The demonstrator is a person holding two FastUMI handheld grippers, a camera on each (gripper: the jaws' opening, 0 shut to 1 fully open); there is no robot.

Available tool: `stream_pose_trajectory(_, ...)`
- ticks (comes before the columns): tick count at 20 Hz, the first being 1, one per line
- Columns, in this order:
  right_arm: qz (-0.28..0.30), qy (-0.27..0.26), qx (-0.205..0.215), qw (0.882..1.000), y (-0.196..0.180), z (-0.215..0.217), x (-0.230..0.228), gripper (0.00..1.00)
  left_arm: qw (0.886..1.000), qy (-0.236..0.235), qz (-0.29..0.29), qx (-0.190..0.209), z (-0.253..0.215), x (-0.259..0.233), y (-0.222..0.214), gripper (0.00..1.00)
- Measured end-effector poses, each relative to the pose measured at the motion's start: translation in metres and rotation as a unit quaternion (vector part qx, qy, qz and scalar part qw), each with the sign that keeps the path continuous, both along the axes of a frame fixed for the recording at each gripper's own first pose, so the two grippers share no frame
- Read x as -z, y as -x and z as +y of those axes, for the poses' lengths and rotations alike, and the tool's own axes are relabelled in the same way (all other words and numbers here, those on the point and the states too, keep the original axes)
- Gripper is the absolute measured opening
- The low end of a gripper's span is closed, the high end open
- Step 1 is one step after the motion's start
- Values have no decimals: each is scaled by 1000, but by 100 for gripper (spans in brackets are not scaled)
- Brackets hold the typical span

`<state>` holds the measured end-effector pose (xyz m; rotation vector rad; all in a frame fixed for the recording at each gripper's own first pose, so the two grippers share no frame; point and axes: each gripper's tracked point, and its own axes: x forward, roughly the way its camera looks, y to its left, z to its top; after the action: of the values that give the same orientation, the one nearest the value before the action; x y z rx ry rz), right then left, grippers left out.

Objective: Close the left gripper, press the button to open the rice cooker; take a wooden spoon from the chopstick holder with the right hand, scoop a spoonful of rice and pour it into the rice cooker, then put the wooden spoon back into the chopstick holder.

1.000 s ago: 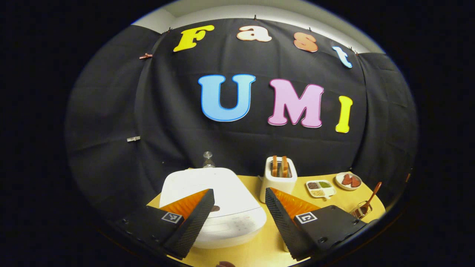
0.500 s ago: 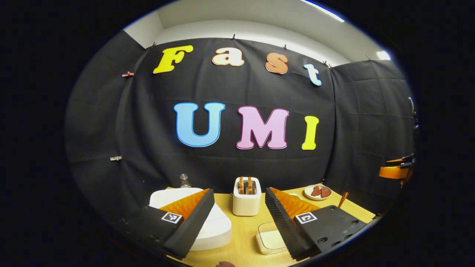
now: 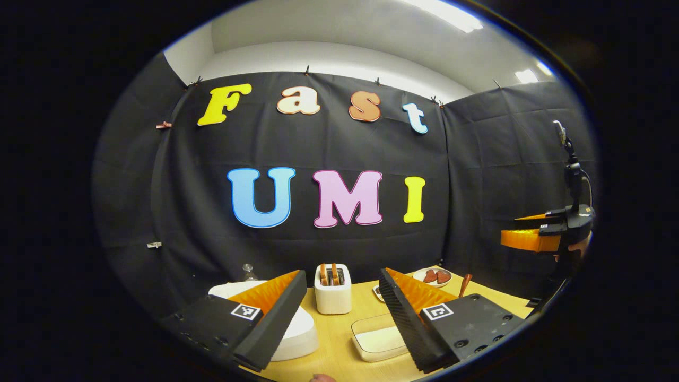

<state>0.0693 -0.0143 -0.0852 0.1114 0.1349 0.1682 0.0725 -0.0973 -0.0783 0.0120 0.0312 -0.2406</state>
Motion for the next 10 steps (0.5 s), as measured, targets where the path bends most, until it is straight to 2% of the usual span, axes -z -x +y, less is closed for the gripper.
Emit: stream_pose_trajectory(10,2,12,3,1000,6,2,2,100,1000,-8,7,17,-10,3,8,95)
